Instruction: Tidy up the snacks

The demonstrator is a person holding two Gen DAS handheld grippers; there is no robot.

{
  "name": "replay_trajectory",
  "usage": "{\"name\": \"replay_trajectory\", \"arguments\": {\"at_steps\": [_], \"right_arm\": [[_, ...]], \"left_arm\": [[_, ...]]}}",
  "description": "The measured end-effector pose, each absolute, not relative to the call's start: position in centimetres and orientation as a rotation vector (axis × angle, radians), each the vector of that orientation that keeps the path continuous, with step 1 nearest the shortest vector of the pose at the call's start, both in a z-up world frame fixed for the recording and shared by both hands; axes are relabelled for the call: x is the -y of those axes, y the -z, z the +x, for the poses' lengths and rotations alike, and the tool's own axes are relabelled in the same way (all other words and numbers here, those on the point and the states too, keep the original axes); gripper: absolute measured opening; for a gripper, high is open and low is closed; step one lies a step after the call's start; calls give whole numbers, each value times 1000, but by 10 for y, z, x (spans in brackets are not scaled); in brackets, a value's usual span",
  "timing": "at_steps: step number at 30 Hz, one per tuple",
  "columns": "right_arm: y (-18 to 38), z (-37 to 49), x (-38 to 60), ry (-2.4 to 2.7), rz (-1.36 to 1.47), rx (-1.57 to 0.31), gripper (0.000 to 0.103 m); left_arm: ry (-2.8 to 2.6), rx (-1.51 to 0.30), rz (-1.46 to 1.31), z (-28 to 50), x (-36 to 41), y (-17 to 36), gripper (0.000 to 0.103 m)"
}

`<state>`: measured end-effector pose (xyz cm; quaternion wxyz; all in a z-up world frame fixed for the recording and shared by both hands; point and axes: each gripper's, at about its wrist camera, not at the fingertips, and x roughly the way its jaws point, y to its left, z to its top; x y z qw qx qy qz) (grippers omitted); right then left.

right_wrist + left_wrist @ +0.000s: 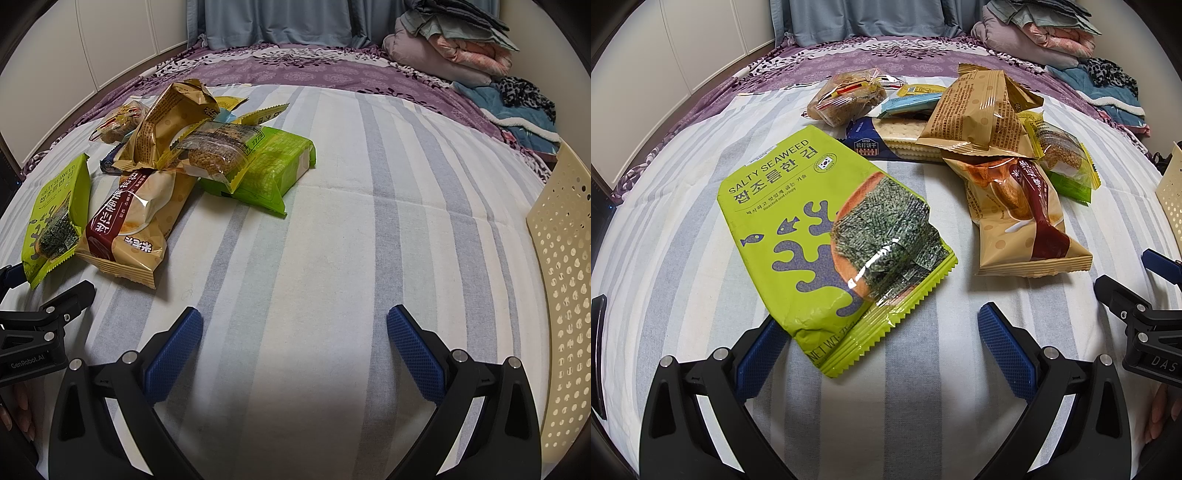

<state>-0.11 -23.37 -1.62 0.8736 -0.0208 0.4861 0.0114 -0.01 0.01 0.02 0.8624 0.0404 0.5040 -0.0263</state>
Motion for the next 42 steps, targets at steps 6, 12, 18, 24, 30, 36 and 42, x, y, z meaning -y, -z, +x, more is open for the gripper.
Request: {"name": "replay_trajectory", "arguments": {"at_steps": [6, 12, 18, 24, 30, 36, 42], "right_arm": [[16, -1, 233, -24, -45, -1016, 98], [11, -5, 234, -26, -41, -1011, 98], [5, -6, 234, -48, 1, -1013, 98], [-12, -10, 223, -65, -34, -961, 98], [-19, -7, 222, -91, -16, -949, 98], [-21, -5, 220, -112, -2, -949, 98], [-26, 2, 207, -152, 5, -944, 98]], "left_arm": [[60, -1054, 82, 0, 0, -1, 101], [47, -1044, -9, -3, -22, -18, 101], [14, -990, -119, 11, -50, -44, 101], [-25, -1021, -241, 42, -68, -43, 101], [-45, -1062, -305, 68, -67, -32, 101], [-103, -1089, -282, 84, -62, -19, 101], [-135, -1086, -247, 88, -65, -10, 101]]}}
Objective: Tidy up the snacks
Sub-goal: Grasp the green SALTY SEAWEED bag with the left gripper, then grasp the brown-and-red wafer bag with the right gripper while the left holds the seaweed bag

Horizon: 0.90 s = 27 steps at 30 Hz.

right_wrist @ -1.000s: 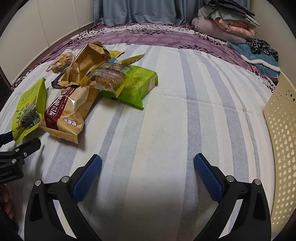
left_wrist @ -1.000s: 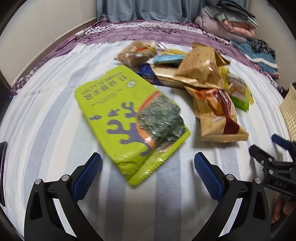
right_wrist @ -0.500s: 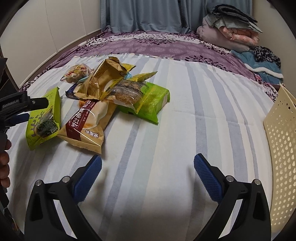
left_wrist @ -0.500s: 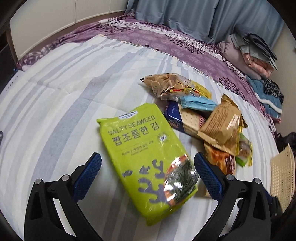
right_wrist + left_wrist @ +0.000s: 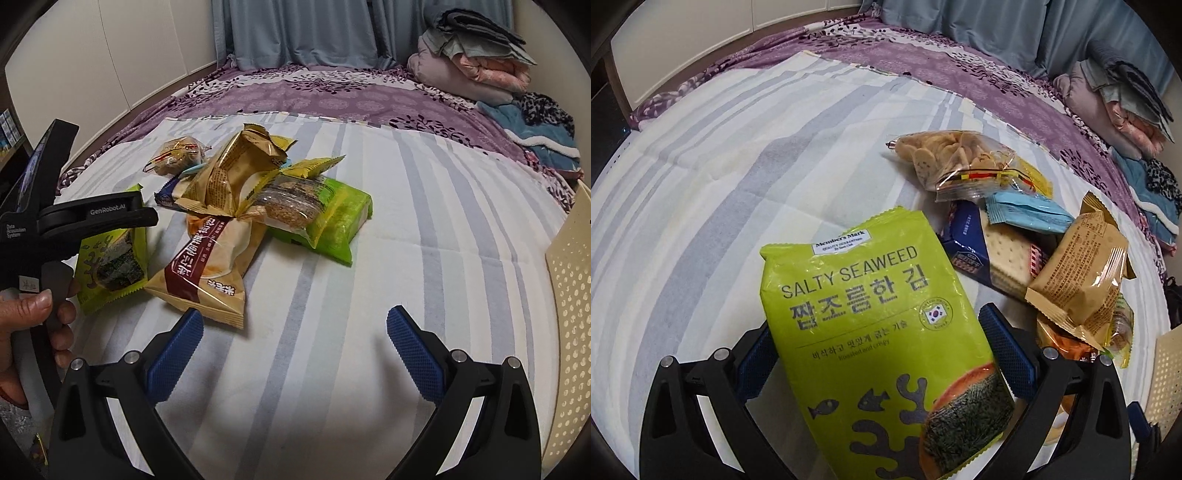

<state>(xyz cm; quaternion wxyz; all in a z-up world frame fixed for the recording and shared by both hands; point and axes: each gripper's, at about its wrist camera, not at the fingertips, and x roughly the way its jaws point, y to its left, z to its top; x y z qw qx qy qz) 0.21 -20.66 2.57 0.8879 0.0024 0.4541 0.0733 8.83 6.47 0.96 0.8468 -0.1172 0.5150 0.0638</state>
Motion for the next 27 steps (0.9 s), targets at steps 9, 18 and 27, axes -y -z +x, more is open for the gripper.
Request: {"name": "replay_trajectory", "arguments": {"at_steps": [9, 18, 27], "right_arm": [[-30, 19, 181, -211, 33, -944, 98], [-26, 39, 151, -234, 8, -956, 98], [-15, 55, 132, -225, -20, -980, 98]], "left_arm": [[-107, -1036, -225, 82, -77, -17, 81], [-107, -960, -177, 70, -87, -35, 81], [-114, -920, -178, 58, -98, -48, 81]]}}
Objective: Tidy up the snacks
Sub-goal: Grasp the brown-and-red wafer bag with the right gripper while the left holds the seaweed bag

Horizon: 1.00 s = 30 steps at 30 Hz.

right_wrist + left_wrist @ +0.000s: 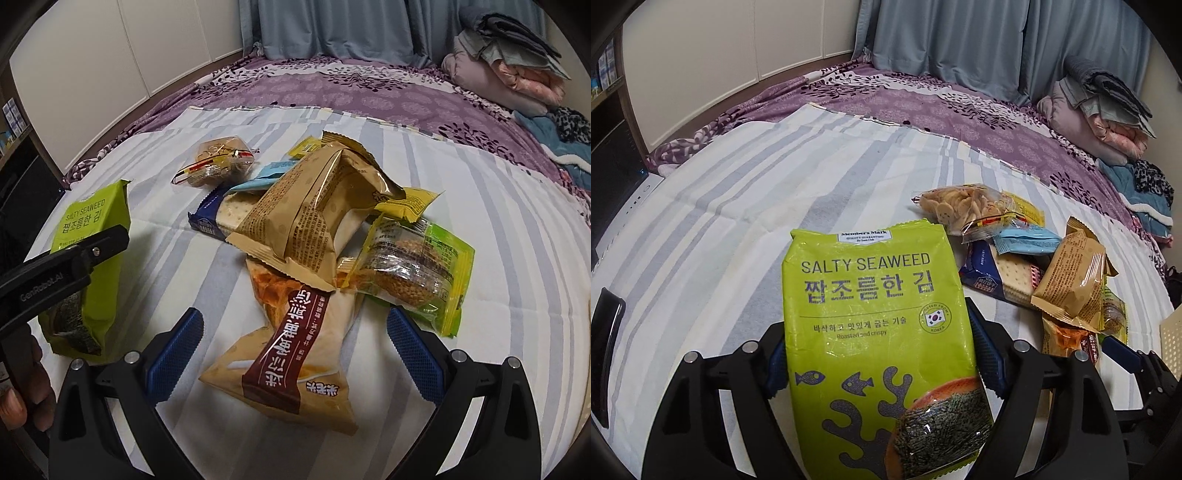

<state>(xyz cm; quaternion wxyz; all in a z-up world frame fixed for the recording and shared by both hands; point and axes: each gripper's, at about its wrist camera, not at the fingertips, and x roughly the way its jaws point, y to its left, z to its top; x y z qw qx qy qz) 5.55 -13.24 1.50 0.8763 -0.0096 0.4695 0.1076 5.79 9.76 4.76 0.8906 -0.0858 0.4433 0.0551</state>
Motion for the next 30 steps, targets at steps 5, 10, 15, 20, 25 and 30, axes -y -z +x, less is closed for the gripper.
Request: {"name": "replay_trajectory", "arguments": {"at_steps": [5, 10, 15, 20, 25, 30], "right_arm": [[-8, 58, 125, -216, -39, -990, 98], [-4, 61, 120, -201, -56, -1002, 82], [-2, 62, 119, -181, -79, -1001, 68], [0, 61, 123, -177, -71, -1006, 58], [-1, 57, 123, -190, -71, -1003, 57], [-3, 52, 124, -210, -53, -1006, 56]], "left_arm": [[-116, -918, -173, 54, -101, -48, 81], [-123, -930, -195, 54, -106, -44, 81], [-123, -941, -208, 55, -110, -40, 81], [-121, -941, -210, 55, -110, -40, 81], [-121, -939, -211, 54, -110, -39, 81], [-121, -933, -208, 52, -109, -41, 81]]}}
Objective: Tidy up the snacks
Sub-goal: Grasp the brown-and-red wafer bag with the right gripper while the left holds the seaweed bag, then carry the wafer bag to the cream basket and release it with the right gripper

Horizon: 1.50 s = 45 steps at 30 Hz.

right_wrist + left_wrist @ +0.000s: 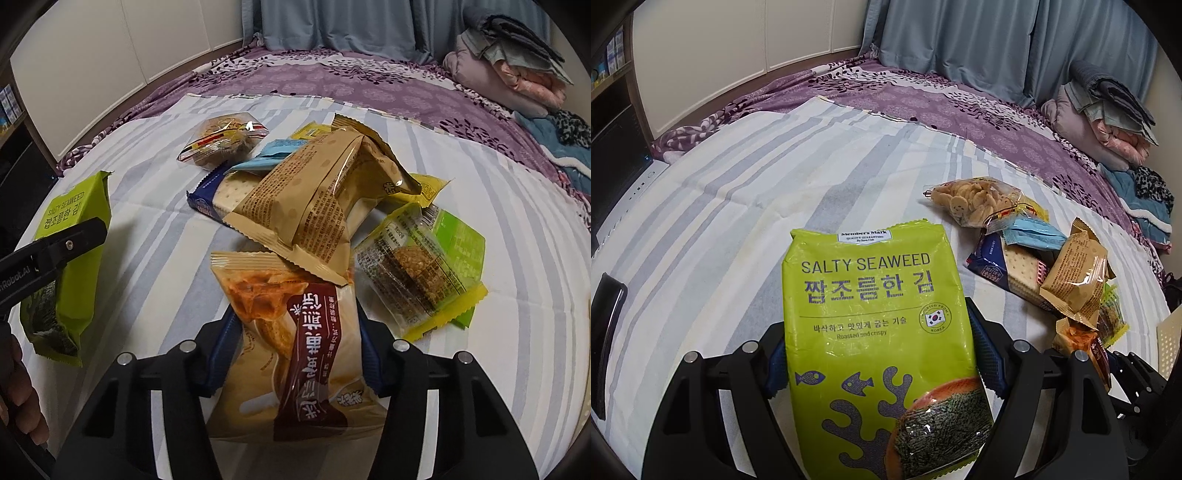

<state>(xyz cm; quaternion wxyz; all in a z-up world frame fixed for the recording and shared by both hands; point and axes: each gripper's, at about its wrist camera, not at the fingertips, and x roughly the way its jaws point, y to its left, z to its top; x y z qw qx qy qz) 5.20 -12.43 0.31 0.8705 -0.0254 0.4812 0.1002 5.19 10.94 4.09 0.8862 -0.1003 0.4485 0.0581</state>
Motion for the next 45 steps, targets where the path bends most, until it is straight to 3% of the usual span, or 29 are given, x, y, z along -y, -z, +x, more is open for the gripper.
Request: {"name": "replay_trajectory", "arguments": {"at_steps": [45], "right_arm": [[-66, -6, 184, -219, 62, -833, 56]], "left_arm": [[-44, -862, -101, 11, -57, -90, 81]]}}
